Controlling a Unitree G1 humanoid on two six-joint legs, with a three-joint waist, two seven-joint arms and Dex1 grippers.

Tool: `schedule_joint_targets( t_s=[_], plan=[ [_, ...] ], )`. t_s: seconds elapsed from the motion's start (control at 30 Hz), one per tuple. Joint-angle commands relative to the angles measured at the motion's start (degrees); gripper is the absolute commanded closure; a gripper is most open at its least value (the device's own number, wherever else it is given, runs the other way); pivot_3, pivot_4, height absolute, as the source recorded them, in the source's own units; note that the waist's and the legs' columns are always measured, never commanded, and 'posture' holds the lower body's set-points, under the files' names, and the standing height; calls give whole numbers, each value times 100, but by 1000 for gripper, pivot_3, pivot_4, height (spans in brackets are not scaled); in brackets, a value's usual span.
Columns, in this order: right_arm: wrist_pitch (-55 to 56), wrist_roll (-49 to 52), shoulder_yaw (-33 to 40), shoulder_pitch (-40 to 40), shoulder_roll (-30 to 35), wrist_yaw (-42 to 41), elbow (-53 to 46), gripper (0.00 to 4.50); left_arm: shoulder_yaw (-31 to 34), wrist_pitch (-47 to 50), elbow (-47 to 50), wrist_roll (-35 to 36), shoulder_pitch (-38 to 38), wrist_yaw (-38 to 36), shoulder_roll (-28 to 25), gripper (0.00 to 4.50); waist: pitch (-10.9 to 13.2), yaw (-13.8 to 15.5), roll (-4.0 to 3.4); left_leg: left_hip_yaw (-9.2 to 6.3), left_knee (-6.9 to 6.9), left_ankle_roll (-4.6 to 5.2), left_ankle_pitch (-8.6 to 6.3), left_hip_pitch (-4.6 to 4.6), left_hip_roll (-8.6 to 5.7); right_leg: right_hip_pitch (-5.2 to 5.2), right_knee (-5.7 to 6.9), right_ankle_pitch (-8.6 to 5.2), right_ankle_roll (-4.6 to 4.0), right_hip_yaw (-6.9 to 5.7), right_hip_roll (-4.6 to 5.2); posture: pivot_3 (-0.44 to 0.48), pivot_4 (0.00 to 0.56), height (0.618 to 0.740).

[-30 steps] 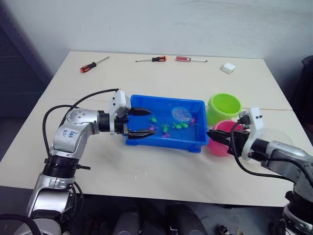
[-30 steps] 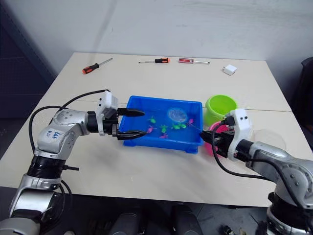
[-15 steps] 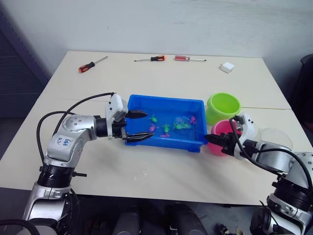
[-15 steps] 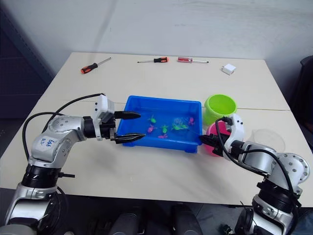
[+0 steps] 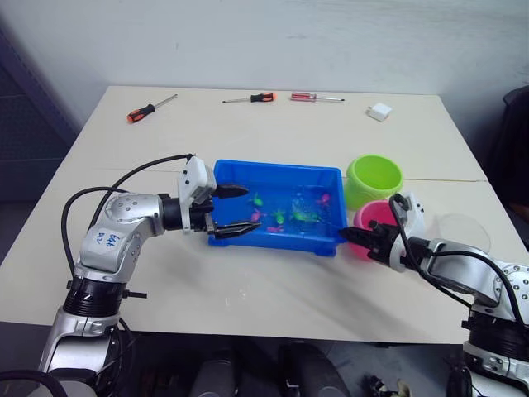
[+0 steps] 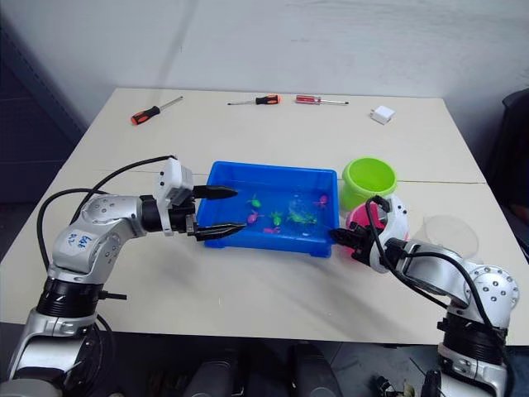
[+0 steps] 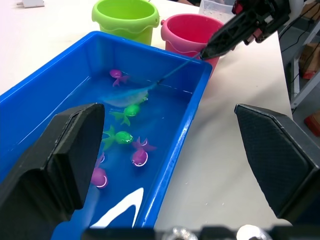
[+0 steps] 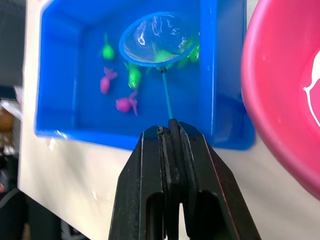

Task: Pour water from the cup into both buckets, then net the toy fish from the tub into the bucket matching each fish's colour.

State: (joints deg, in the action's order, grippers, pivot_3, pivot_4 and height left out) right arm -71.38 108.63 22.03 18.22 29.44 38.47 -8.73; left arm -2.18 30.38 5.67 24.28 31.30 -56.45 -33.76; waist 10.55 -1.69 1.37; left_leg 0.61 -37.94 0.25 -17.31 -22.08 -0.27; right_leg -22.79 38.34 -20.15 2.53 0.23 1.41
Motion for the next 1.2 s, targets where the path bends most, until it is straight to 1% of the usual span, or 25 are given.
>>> schedule_joint_targets(
  t_s=[0.03, 0.13, 0.37, 0.53, 0.67, 0.77, 0.87, 1.03, 1.2],
  plan=[
    [815, 437, -225, -92, 266, 466, -146, 4500, 72, -162, -20, -6, 138, 6, 0, 13, 0, 5, 0, -5, 0, 0, 0, -3, 0, 0, -4, 0, 0, -6, 0, 0, 150, 740],
    [1169, 437, -373, -71, 479, 575, -77, 4500, 58, -178, -13, -1, 127, 22, 11, 13, 0, 10, 0, -5, 0, 1, 1, -5, 0, 0, -8, 1, 2, -5, 0, 0, 150, 740],
    [1587, 275, -761, 174, 769, 400, 72, 4500, 47, -185, -17, 18, 138, 51, 24, 13, 0, 21, 0, -10, 0, 4, 2, -13, 0, 1, -25, 6, 11, -8, 0, 0, 150, 740],
    [1570, -639, -1075, 523, 833, -53, 260, 4500, 48, -184, -16, 18, 164, 71, 28, 13, 0, 19, -1, -10, 0, 9, 1, -18, 1, 1, -35, 9, 16, -8, 0, 0, 150, 740],
    [1501, -833, -1212, 662, 758, -225, 365, 4500, 61, -187, -29, 16, 193, 85, 32, 13, 0, 29, -1, -13, 1, 10, 0, -20, 0, 1, -39, 10, 17, -10, 2, 0, 150, 740],
    [1311, -1262, -1391, 776, 864, -575, 361, 4500, 66, -182, -19, 20, 198, 104, 38, 13, 1, 23, -1, -12, 1, 13, -1, -21, 0, 1, -41, 11, 19, -9, 3, 0, 150, 740],
    [1255, -1796, -1447, 842, 955, -898, 278, 4500, 70, -177, -8, 29, 193, 118, 38, 13, 1, 22, -1, -13, 1, 14, -1, -21, 0, 1, -41, 11, 19, -10, 3, 0, 150, 740],
    [1217, -2175, -1315, 881, 966, -1087, 174, 4500, 73, -182, 9, 38, 156, 137, 36, 13, 1, 23, -1, -13, 2, 15, -1, -21, 0, 1, -42, 11, 19, -10, 4, 0, 150, 740],
    [1030, -2869, -1495, 870, 1307, -1808, -365, 4500, 56, -194, -22, 37, 174, 139, 64, 13, 2, 33, -3, -13, 2, 16, -1, -23, 0, 1, -44, 12, 20, -10, 5, 0, 150, 740]
  ],
)
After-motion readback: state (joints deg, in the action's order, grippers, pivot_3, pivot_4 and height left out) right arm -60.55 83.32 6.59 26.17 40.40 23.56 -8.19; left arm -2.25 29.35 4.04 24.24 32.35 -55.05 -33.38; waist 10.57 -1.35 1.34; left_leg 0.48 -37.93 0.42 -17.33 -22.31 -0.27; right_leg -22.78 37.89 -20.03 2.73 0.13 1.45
